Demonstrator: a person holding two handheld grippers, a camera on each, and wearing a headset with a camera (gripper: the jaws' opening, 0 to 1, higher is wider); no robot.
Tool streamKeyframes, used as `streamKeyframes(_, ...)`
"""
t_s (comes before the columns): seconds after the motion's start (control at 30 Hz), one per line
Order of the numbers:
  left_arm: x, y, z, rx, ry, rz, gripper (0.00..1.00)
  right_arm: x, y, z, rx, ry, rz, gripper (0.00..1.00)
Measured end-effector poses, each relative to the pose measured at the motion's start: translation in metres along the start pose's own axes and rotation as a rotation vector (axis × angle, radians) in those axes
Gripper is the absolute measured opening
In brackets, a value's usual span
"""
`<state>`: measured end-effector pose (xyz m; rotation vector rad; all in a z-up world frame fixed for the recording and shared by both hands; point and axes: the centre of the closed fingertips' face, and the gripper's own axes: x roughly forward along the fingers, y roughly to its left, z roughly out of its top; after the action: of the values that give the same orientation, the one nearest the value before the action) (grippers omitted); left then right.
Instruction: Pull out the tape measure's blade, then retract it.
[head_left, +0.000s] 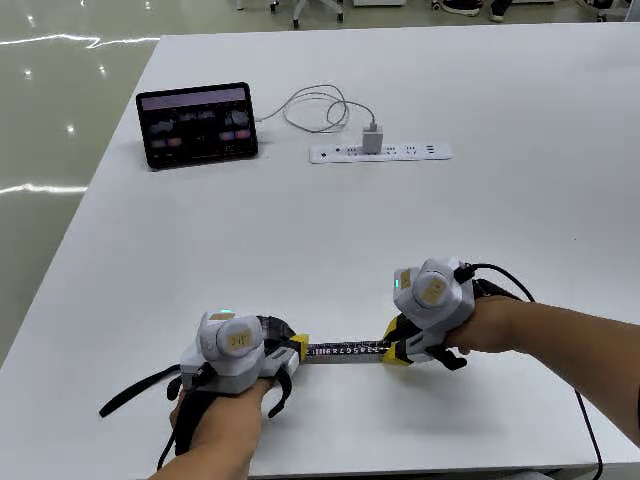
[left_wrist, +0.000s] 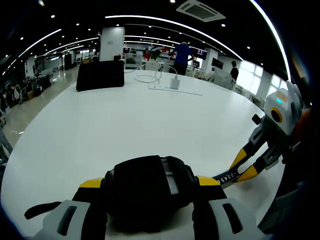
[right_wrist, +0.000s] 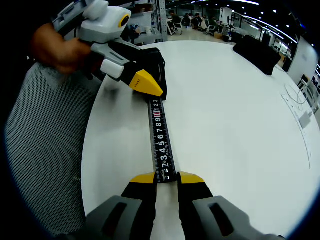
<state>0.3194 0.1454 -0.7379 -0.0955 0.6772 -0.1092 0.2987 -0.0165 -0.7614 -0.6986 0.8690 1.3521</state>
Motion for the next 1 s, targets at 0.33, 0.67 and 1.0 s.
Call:
streamKeyframes(0.33, 0.000, 0.000, 0.000, -0.002, 0.001, -0.002, 0.66, 0.005, 0.003, 0.007, -0.012, -0.022, -0.007, 0.12)
streamKeyframes(0.67, 0.000, 0.000, 0.000, -0.003, 0.005, -0.004, 0.66, 0.008, 0.003, 0.015, 0.003, -0.073, -0.003, 0.12)
streamKeyframes(1.0, 0.000, 0.000, 0.000, -0.003, 0.003, -0.003, 0.66, 0.010, 0.004, 0.020, -0.027, -0.090, -0.006, 0.12)
